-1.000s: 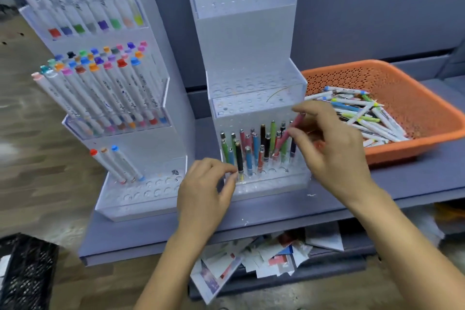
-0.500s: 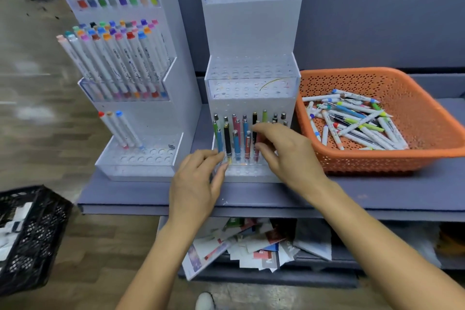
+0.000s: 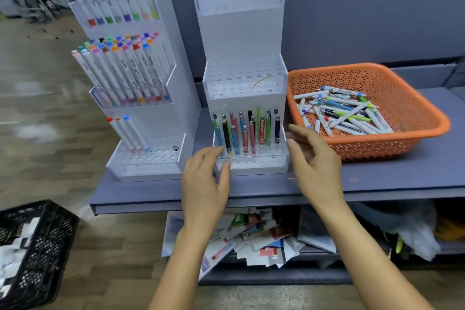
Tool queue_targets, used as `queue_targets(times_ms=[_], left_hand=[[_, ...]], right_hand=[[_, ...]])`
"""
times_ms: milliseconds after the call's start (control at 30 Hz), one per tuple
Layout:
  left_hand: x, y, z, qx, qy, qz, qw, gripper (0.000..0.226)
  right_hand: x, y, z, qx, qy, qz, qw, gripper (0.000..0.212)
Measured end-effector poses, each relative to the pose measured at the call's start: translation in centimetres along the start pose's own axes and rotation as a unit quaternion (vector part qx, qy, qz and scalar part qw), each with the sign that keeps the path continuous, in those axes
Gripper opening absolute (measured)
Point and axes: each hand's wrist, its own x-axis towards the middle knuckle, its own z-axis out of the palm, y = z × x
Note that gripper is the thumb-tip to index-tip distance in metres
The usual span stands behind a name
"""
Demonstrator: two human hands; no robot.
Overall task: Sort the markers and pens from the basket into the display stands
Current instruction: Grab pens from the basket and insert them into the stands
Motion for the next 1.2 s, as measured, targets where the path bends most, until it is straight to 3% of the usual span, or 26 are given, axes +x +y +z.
queue_targets(times_ms=[167, 367, 500, 767, 967, 1100, 1200], left_hand=[[-2.0, 2.3, -0.9, -0.155, -0.023, -0.118, 0.981, 0.023], [-4.5, 2.7, -0.7, -0.202, -0.08, -0.154, 0.964, 0.028], [-4.7, 4.1, -0.2, -0.196, -0.094, -0.141, 0.966, 0.029], [-2.2, 10.1, 3.6, -0.174, -0.076, -0.032, 0.981, 0.041], [1.6, 14.7, 7.4, -0.132, -0.042, 0.053, 0.989, 0.035], [5.1, 16.1, 10.2, -0.042, -0.115, 0.063, 0.99, 0.032], [8.1, 16.6, 12.3, 0.105, -0.202, 0.038, 0.973, 0.036]], right_hand=[[-4.4, 0.4, -2.7, 0.075, 0.079, 0.11, 0.988, 0.021], [-7.5, 1.3, -5.6, 0.065, 0.136, 0.158, 0.976, 0.022], [-7.6, 1.7, -7.6, 0.011, 0.142, 0.142, 0.98, 0.022], [-4.6, 2.1, -12.4, -0.159, 0.105, 0.037, 0.981, 0.044], [1.4, 3.9, -15.7, -0.215, 0.081, -0.092, 0.969, 0.041], [6.6, 5.1, -16.5, -0.251, 0.016, -0.133, 0.959, 0.037], [11.0, 6.1, -16.6, -0.34, -0.101, -0.095, 0.93, 0.03]])
